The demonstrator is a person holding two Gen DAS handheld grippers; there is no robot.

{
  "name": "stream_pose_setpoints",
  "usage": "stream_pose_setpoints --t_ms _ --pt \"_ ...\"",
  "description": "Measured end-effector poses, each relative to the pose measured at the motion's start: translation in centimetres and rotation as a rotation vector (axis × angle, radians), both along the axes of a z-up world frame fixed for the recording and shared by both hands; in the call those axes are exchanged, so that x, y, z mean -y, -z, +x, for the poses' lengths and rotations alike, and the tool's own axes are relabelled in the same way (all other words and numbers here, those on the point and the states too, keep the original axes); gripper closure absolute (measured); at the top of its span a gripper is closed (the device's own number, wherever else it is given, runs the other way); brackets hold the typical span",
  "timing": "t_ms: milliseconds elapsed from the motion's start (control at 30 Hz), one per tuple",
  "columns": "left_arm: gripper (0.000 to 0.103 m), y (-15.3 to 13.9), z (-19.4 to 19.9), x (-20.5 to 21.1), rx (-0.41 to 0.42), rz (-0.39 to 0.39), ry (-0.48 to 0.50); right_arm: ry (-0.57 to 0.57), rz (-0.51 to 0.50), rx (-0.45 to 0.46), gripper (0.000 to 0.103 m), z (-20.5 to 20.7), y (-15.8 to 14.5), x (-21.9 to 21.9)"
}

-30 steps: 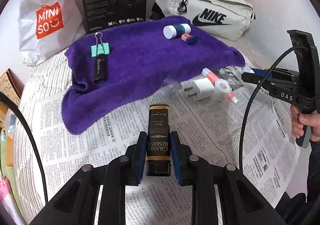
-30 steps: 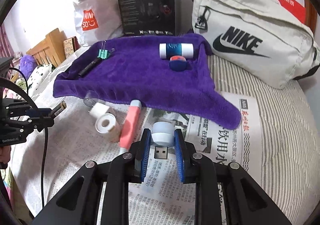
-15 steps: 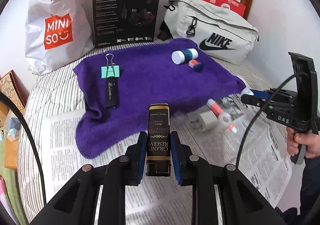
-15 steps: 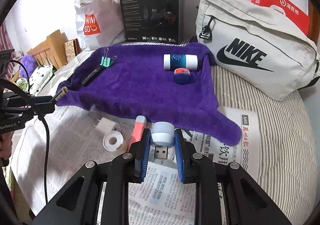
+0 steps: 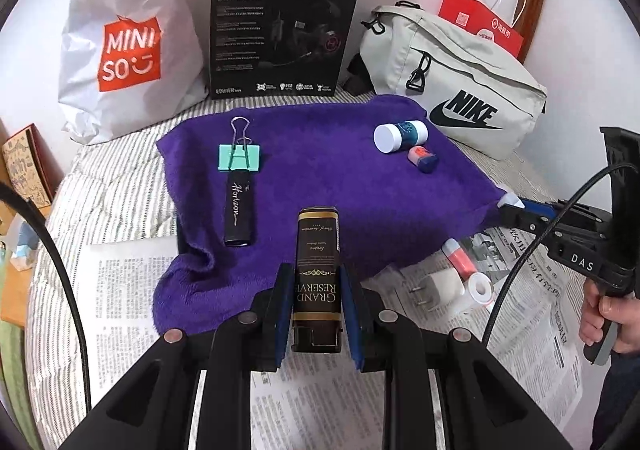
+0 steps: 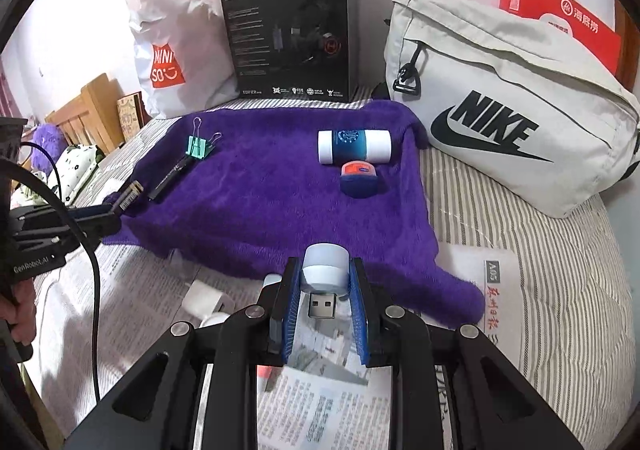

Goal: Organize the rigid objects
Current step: 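Carry the bottle over the towel with the left tool while the right tool carries the USB light there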

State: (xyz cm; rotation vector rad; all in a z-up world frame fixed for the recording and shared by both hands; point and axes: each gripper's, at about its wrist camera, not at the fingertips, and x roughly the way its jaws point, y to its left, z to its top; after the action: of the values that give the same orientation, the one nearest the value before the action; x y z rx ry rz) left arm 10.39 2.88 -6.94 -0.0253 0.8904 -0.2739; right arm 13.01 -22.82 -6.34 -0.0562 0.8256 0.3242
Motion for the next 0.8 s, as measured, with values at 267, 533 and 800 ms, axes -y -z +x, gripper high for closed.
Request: stream_pose_setpoints --t_ms 267,533,800 --pt "0.080 0.2 2.2 0.1 -0.015 0.008 0.010 0.005 0.000 -0.009 0.079 2.6 -0.1 0.0" --pt "0.080 0.3 4.2 0.1 -0.026 0.012 0.015 0.023 -0.001 -0.023 0.079 5.2 0.2 0.6" --pt "0.080 1.1 5.9 0.1 -0.048 0.014 0.009 0.003 -0.021 -0.060 0.079 8.0 1.9 -0.1"
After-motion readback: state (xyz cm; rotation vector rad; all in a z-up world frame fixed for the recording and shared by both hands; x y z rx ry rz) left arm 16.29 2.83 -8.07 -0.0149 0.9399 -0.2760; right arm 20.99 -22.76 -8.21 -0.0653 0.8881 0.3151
